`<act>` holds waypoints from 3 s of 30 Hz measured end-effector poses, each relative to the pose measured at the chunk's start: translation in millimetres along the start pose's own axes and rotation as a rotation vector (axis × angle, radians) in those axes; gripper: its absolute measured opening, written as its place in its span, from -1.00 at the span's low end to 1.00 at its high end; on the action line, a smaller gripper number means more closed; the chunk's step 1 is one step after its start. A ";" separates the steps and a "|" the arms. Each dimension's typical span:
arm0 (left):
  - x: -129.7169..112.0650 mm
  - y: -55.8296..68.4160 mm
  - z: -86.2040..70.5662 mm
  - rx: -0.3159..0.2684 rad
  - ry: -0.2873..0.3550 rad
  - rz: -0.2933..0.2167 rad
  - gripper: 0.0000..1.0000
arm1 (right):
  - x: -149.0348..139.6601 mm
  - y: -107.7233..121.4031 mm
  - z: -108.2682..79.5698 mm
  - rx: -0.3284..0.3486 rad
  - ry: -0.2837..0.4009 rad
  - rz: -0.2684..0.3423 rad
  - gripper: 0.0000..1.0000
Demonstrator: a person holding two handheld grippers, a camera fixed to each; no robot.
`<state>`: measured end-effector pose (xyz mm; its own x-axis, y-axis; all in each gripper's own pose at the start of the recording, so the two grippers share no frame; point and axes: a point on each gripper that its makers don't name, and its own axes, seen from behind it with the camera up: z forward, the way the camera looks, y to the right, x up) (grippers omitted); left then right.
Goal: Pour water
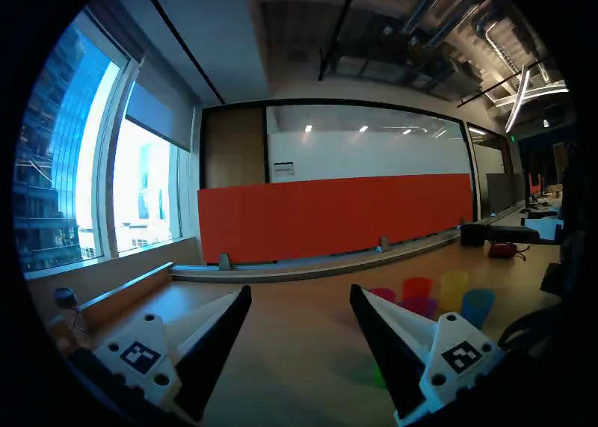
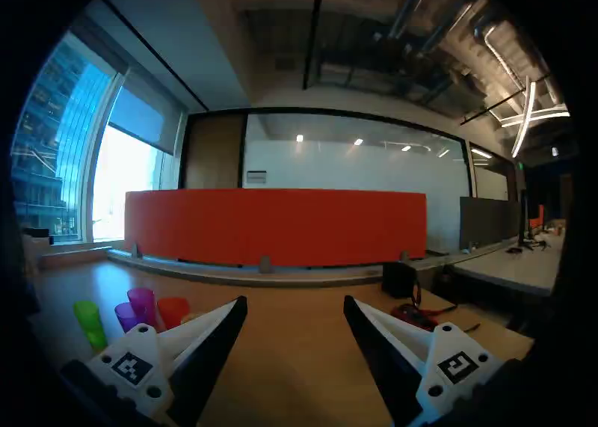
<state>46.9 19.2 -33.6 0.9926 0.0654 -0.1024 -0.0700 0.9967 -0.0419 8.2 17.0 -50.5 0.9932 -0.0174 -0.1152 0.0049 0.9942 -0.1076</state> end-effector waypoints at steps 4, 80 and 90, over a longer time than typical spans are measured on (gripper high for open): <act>-6.2 -4.4 2.0 0.023 0.001 0.004 0.96 | -0.2 4.3 -0.4 -0.018 -0.003 0.010 1.00; -72.1 -11.2 16.6 0.082 -0.066 -0.070 0.96 | 26.1 0.1 -6.1 -0.008 0.048 0.022 0.98; -71.2 -11.4 16.2 0.082 -0.066 -0.069 0.96 | 3.2 -18.3 3.3 0.036 0.032 -0.012 0.98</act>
<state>-21.4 4.0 -9.7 0.9993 -0.0032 -0.0360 0.0045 0.9994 0.0354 11.7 -0.9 -45.7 0.9888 -0.0319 -0.1457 0.0214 0.9971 -0.0733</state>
